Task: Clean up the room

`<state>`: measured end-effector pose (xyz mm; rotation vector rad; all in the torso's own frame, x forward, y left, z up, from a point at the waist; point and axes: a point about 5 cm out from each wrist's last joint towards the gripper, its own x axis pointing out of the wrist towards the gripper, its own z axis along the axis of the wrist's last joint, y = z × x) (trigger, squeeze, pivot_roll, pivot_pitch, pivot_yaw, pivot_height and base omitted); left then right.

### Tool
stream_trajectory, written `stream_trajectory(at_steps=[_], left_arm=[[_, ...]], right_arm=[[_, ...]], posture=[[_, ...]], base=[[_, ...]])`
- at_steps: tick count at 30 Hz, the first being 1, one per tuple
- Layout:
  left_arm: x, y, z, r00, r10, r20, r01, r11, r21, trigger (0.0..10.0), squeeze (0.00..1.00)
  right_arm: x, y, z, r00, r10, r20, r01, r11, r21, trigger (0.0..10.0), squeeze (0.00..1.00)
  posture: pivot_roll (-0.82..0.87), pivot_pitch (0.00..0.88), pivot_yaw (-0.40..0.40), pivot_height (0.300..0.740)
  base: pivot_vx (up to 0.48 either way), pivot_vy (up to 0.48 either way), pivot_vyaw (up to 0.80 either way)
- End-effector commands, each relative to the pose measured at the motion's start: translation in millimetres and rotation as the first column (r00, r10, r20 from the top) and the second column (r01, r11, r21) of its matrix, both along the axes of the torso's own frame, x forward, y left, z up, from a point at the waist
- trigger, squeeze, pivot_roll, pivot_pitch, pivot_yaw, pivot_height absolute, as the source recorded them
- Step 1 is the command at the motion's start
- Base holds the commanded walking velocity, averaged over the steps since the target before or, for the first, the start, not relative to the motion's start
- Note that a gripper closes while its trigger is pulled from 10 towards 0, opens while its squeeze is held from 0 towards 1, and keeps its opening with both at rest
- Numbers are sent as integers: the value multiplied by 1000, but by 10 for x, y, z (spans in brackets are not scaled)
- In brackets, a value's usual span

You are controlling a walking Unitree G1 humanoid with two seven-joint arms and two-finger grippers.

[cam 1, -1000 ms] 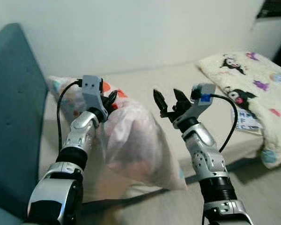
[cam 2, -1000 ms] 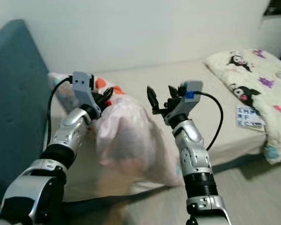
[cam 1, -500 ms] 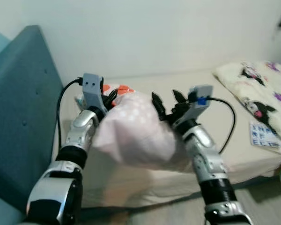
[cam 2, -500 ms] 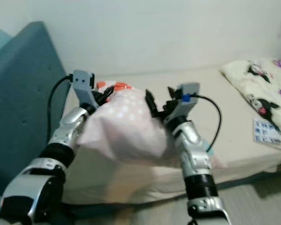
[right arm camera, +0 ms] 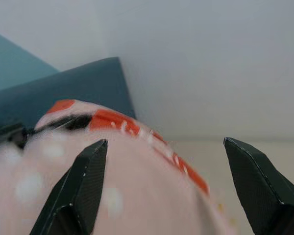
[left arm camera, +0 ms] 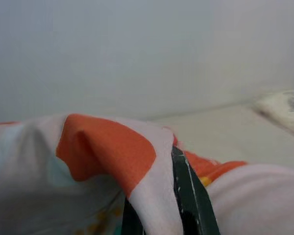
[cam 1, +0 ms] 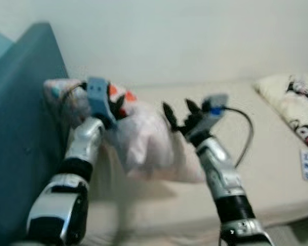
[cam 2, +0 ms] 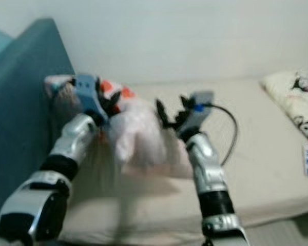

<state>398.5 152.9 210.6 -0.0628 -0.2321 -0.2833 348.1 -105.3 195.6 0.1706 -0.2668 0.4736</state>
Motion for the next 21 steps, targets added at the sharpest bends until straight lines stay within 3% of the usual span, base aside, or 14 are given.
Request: stream_trajectory(at_steps=[1, 9, 12, 16, 18, 19, 21], left_arm=[[4, -46, 211, 995, -18, 101, 17, 1000, 9, 10000, 0], [-19, -95, 188, 992, -55, 116, 54, 998, 16, 10000, 0], [-37, -259, 196, 978, -138, 157, 126, 988, 84, 10000, 0], [-42, -332, 206, 970, -171, 171, 153, 981, 116, 10000, 0], [-29, -381, 200, 971, -171, 168, 143, 976, 163, 10000, 0], [-8, -438, 169, 975, -153, 160, 109, 961, 254, 10000, 0], [15, -432, 75, 987, -98, 124, 54, 947, 318, 10000, 0]], right_arm=[[-2, -79, -25, 1000, -30, -5, 30, 999, -19, 10000, 0], [-6, -84, -73, 999, -49, -19, 48, 998, -50, 10000, 0], [2, -86, -94, 997, -69, -28, 67, 995, -77, 10000, 0], [3, -96, -103, 996, -81, -31, 78, 993, -84, 10000, 0], [3, -117, -109, 995, -98, -34, 95, 992, -87, 10000, 0], [0, -149, -120, 992, -122, -38, 118, 989, -92, 10000, 0], [-8, -166, -128, 990, -135, -40, 130, 987, -97, 10000, 0]], posture=[[-232, 39, 7, 740], [-237, 47, 2, 740], [-244, 54, 1, 740], [-249, 56, 3, 740], [-256, 61, 7, 740], [-263, 67, 12, 740], [-268, 71, 15, 740]], base=[[0, 0, 0], [0, 0, 0], [0, 0, 0], [0, 0, 0], [0, 0, 0], [0, 0, 0], [0, 0, 0]])
